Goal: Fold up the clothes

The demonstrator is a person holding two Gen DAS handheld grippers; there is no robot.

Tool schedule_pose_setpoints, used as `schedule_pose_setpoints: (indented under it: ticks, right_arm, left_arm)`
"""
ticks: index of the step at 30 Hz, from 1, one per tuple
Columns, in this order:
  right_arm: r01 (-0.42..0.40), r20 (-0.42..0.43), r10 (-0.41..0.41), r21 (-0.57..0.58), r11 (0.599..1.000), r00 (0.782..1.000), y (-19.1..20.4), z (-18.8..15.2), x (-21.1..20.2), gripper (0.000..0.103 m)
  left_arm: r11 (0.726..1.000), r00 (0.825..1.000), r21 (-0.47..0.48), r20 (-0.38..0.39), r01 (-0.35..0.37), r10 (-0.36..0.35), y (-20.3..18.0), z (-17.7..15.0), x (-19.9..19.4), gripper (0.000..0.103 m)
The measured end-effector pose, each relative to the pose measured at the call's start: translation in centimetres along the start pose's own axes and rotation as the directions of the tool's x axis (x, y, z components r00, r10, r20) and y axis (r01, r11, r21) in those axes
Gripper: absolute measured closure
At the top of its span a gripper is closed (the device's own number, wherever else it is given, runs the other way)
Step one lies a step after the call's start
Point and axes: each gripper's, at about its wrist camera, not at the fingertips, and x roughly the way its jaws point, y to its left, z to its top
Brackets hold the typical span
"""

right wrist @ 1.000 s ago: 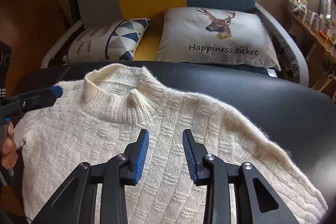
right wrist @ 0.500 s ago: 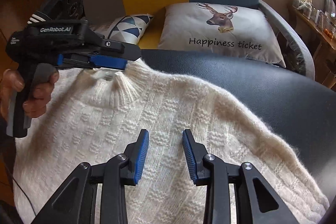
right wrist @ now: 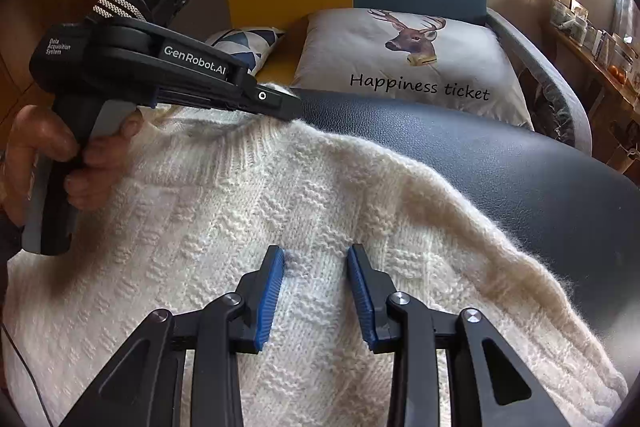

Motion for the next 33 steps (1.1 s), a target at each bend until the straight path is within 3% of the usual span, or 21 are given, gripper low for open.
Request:
schedule_pose_setpoints:
  ticks: [5, 8, 9, 10, 11, 12, 14, 16, 20, 23, 26, 28, 29, 31, 33]
  right_arm:
    - [-0.044, 0.013, 0.044, 0.014, 0.999, 0.999, -0.7, -0.1, -0.2, 0.069]
    - [-0.197, 0.027, 0.195, 0.138, 0.971, 0.98, -2.2, 0.8, -1.5, 0.067]
    - [-0.279, 0.045, 0.275, 0.175, 0.944, 0.96, -2.3, 1.4, -1.9, 0.066]
    - [-0.38, 0.072, 0.374, 0.202, 0.903, 0.925, -2.0, 2.2, -2.3, 0.066]
    - [-0.477, 0.103, 0.466, 0.225, 0.849, 0.879, -1.7, 3.0, -2.6, 0.065]
    - [-0.554, 0.124, 0.54, 0.24, 0.797, 0.832, -1.2, 4.0, -2.6, 0.064]
    - [-0.636, 0.132, 0.627, 0.272, 0.722, 0.768, 0.7, 6.1, -1.2, 0.059]
    - [-0.653, 0.092, 0.668, 0.34, 0.676, 0.739, 2.5, 7.9, 1.4, 0.057]
    - [-0.57, -0.006, 0.65, 0.474, 0.671, 0.76, 4.5, 9.9, 7.0, 0.057]
    - [-0.556, -0.025, 0.668, 0.532, 0.639, 0.744, 5.3, 10.4, 10.0, 0.057]
    - [-0.628, 0.028, 0.698, 0.464, 0.625, 0.716, 6.6, 11.4, 10.5, 0.079]
    - [-0.68, 0.076, 0.722, 0.416, 0.603, 0.687, 7.5, 12.4, 10.4, 0.079]
    - [-0.679, 0.084, 0.717, 0.412, 0.608, 0.693, 7.6, 12.8, 10.8, 0.079]
    - [-0.617, 0.034, 0.678, 0.449, 0.646, 0.734, 7.4, 12.8, 12.7, 0.079]
    - [-0.583, 0.01, 0.656, 0.469, 0.664, 0.755, 6.9, 12.6, 13.8, 0.092]
  left_arm:
    - [0.999, 1.0, -0.042, 0.021, 0.011, -0.01, 0.7, -0.6, -1.3, 0.095]
    - [0.997, 0.995, -0.068, 0.098, 0.028, -0.022, 1.3, -2.7, -5.5, 0.086]
    - [0.998, 0.99, -0.067, 0.138, 0.013, -0.003, 1.6, -3.9, -7.3, 0.083]
    - [0.998, 0.984, -0.066, 0.177, 0.004, 0.007, 2.0, -5.3, -9.1, 0.075]
    - [0.998, 0.978, -0.064, 0.204, -0.018, 0.03, 2.4, -6.8, -10.6, 0.062]
    - [0.996, 0.97, -0.066, 0.231, -0.063, 0.077, 2.9, -8.5, -12.0, 0.057]
    - [0.987, 0.952, -0.081, 0.261, -0.142, 0.158, 3.9, -11.6, -13.7, 0.055]
    - [0.974, 0.941, -0.106, 0.256, -0.199, 0.22, 4.7, -13.7, -14.3, 0.055]
    - [0.968, 0.932, -0.063, 0.261, -0.241, 0.249, 4.7, -16.0, -14.4, 0.055]
    - [0.966, 0.928, -0.005, 0.276, -0.258, 0.249, 4.5, -16.4, -13.9, 0.055]
    - [0.969, 0.945, 0.018, 0.226, -0.247, 0.237, 5.2, -16.5, -12.7, 0.055]
    - [0.972, 0.947, 0.014, 0.228, -0.233, 0.224, 5.7, -16.8, -12.3, 0.055]
    - [0.974, 0.948, 0.012, 0.235, -0.225, 0.216, 5.8, -16.9, -12.3, 0.055]
    - [0.979, 0.951, -0.003, 0.238, -0.202, 0.197, 6.2, -17.0, -12.5, 0.055]
    - [0.98, 0.951, -0.006, 0.241, -0.197, 0.192, 6.4, -17.1, -12.5, 0.056]
